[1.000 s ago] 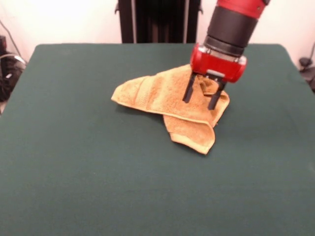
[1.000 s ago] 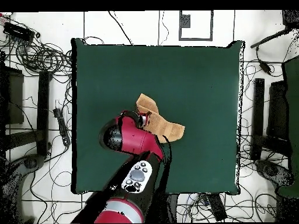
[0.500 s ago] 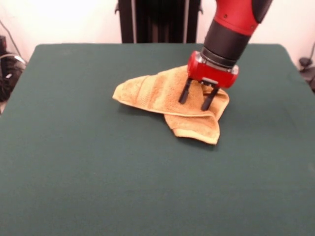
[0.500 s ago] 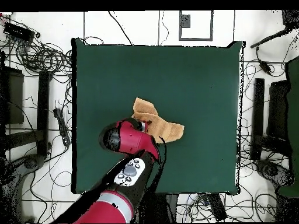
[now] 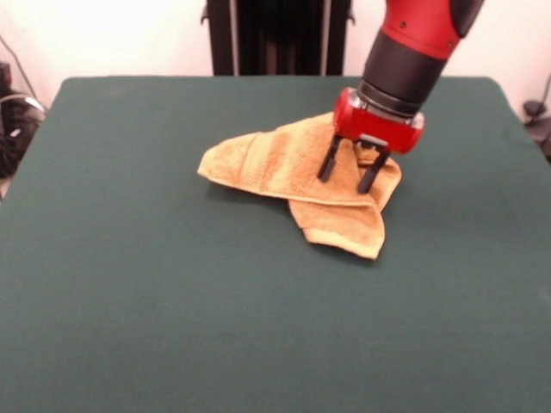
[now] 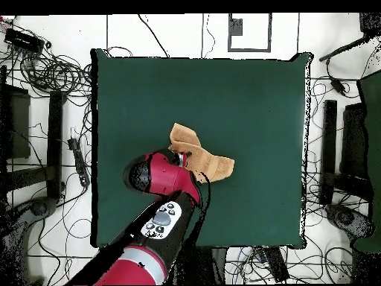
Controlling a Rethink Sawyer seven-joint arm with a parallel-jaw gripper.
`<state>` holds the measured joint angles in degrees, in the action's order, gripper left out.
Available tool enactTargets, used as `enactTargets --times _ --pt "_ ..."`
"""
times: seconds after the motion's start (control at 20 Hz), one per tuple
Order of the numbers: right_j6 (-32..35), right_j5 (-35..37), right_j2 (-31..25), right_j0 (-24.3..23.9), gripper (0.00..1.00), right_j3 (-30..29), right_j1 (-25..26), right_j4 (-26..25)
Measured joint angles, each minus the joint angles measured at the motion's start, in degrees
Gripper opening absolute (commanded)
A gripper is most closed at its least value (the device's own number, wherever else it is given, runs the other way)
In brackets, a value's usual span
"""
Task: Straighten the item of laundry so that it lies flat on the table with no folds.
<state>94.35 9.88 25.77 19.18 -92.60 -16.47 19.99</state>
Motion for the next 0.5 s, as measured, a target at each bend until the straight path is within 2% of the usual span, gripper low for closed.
enactTargets --times 0.5 --pt "0.0 1.5 1.1 0.3 1.0 0.1 -4.3 0.0"
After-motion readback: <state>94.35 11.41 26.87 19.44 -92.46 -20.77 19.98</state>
